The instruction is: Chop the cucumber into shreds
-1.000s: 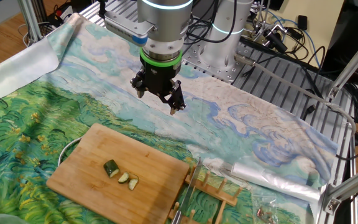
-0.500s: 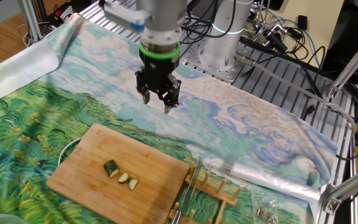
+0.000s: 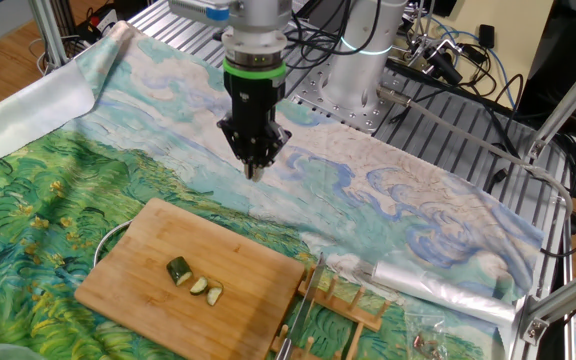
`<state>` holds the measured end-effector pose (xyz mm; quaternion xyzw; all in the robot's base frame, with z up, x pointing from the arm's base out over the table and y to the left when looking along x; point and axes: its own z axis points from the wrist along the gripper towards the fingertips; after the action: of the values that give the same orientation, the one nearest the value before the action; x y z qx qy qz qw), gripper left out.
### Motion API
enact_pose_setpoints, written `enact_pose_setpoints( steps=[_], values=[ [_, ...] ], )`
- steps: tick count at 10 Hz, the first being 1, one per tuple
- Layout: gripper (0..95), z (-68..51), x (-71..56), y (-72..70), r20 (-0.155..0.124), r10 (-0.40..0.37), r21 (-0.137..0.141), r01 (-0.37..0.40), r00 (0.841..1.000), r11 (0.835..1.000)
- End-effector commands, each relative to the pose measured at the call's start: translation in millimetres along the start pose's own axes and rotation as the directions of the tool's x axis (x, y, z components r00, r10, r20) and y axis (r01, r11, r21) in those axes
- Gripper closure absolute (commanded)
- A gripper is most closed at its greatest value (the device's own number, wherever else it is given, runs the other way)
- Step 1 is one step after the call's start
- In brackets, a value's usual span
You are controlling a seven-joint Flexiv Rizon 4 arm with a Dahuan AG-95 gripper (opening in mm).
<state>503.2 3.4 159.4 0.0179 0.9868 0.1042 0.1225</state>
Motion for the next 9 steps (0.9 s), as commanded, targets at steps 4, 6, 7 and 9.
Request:
enact_pose_setpoints(
  steps=[4, 6, 7, 9],
  values=[
    [95.0, 1.9, 1.6, 1.5, 0.000, 0.029, 0.003, -0.029, 1.000, 1.000],
    [95.0, 3.6, 3.2, 1.8, -0.002, 0.000, 0.003, 0.000, 1.000, 1.000],
    [95.0, 3.8, 5.9, 2.0, -0.001, 0.026, 0.002, -0.026, 1.000, 1.000],
    [95.0, 11.3, 11.2, 7.7, -0.049, 0.020, 0.019, -0.019, 0.999, 1.000]
  ],
)
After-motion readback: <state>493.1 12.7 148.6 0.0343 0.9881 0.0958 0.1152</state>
